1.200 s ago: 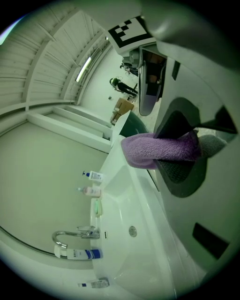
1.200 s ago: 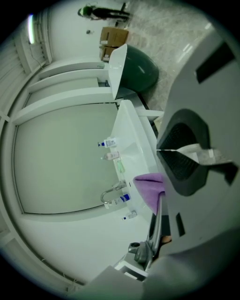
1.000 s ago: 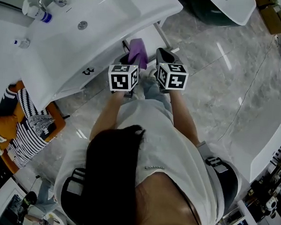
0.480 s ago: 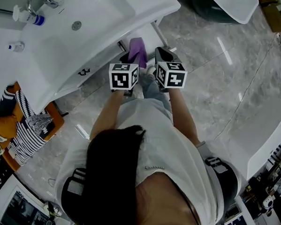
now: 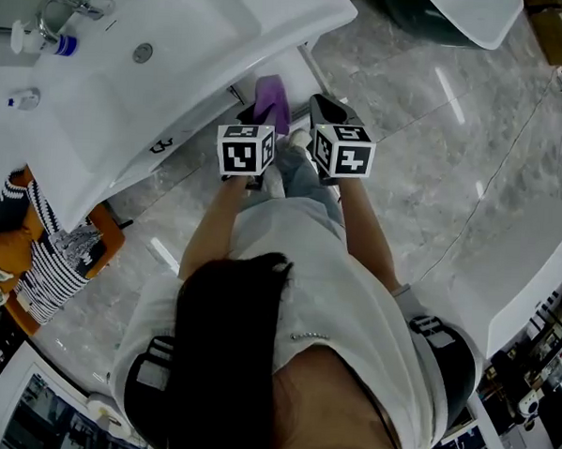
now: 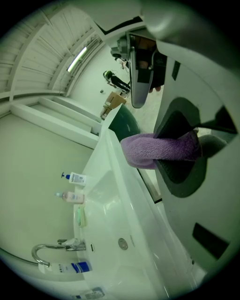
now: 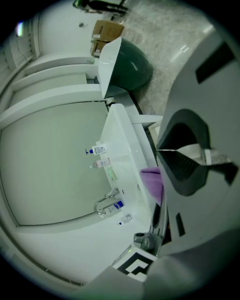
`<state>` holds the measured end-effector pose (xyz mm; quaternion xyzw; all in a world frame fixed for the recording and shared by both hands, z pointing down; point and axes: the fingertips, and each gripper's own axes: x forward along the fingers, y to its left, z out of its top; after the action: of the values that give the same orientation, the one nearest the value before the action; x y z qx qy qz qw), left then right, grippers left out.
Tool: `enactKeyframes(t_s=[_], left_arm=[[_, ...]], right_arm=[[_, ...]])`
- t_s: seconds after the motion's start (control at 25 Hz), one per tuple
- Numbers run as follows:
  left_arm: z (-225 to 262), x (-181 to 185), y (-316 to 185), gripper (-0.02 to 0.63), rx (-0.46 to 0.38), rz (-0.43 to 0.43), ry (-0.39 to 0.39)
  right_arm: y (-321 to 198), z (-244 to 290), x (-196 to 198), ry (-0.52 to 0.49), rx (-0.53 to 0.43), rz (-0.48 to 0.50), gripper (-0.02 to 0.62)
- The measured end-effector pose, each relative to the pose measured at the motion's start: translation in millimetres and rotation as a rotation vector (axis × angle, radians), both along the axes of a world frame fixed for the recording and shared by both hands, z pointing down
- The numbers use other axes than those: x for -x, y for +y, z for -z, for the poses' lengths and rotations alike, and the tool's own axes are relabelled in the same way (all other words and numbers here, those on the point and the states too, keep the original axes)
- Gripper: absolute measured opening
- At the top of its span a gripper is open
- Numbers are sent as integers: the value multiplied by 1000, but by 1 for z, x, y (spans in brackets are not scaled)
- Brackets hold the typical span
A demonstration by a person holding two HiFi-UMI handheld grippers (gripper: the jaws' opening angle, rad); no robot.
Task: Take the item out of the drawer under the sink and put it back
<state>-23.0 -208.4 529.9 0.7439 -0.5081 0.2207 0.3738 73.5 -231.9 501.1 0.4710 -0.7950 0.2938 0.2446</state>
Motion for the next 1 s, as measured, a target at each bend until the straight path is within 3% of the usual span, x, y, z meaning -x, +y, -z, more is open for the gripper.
enactKeyframes(t_s=[0.6,1.0], left_arm=[[-75,-2,-33,98,114,40,-55],[-126,-4,-46,100,186,53,-67]], right_arm=[[-16,-26,9,-27,35,78,15],[-23,-50,6,-38,71,59,15]])
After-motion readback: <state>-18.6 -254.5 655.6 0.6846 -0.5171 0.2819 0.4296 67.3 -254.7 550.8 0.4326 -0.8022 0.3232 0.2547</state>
